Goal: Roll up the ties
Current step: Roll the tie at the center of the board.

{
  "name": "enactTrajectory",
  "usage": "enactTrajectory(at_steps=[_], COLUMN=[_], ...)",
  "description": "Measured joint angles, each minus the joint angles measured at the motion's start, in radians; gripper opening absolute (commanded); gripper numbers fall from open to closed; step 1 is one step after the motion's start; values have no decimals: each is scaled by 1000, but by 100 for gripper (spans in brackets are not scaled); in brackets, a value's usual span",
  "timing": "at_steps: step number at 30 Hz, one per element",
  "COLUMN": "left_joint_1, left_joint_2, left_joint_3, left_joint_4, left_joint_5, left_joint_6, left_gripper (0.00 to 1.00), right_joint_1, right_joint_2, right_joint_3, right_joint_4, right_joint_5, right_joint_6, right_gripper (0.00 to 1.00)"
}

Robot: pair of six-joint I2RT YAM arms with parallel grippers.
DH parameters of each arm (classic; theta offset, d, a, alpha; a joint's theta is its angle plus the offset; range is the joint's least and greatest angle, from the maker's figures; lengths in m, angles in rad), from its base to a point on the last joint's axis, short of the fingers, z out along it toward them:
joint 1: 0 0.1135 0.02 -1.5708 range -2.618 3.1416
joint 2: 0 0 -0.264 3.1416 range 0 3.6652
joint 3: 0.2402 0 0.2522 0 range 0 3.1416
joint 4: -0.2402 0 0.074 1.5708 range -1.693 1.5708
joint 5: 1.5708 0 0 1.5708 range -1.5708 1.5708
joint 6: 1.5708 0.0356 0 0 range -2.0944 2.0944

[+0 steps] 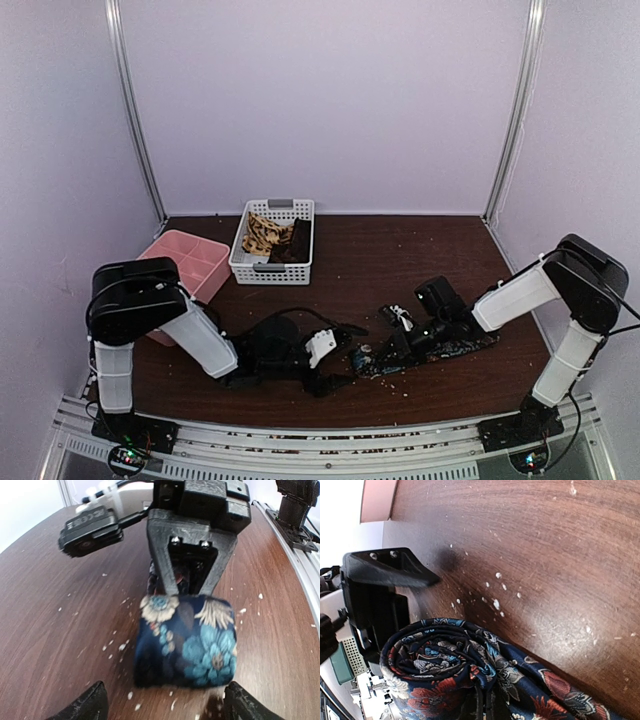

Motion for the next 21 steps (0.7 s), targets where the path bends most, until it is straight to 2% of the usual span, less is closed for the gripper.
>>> enactTrajectory(at_steps=[5, 8, 11, 14, 16, 21], left_joint_1=[-14, -14, -18, -19, -22, -22], left_joint_2=[107, 158, 203, 219, 216, 151], left_joint_3=[83, 138, 195, 204, 200, 137], left_joint_4=[82, 105, 113, 124, 126, 87], left_joint_5=[4, 15, 27, 38, 36, 35], left_joint_6=[-21, -37, -62, -80, -85, -77], left_gripper=[78, 73, 60, 41, 35, 28], right_joint_1=[-2, -2, -2, 4, 7, 19], right_joint_2=[6, 10, 16, 24, 25, 14], right_joint_3=[0, 0, 0, 0, 1, 0], right_joint_4=[8, 14, 27, 47, 58, 64], right_joint_5=[-7, -10, -14, -17, -15, -13], right_joint_6=[0, 0, 4, 19, 31, 61], right_gripper=[0, 0, 0, 0, 6, 31])
